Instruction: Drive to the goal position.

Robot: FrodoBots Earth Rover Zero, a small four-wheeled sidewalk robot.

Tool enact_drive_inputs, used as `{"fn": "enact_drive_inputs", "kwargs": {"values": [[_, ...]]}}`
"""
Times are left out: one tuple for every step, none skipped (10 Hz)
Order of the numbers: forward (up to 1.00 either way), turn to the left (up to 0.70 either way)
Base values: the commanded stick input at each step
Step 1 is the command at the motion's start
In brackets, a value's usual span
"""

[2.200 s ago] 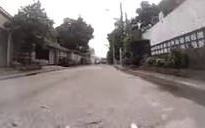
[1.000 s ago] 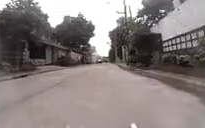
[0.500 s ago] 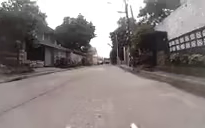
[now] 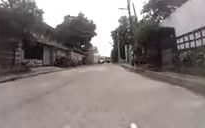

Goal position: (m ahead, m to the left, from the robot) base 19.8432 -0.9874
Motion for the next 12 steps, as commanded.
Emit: {"fn": "enact_drive_inputs", "kwargs": {"values": [[1.00,-0.10],[1.00,-0.19],[1.00,0.00],[1.00,0.00],[1.00,0.00],[1.00,0.00],[1.00,0.00],[1.00,0.00],[1.00,0.00],[1.00,0.00],[1.00,0.00],[1.00,0.00]]}}
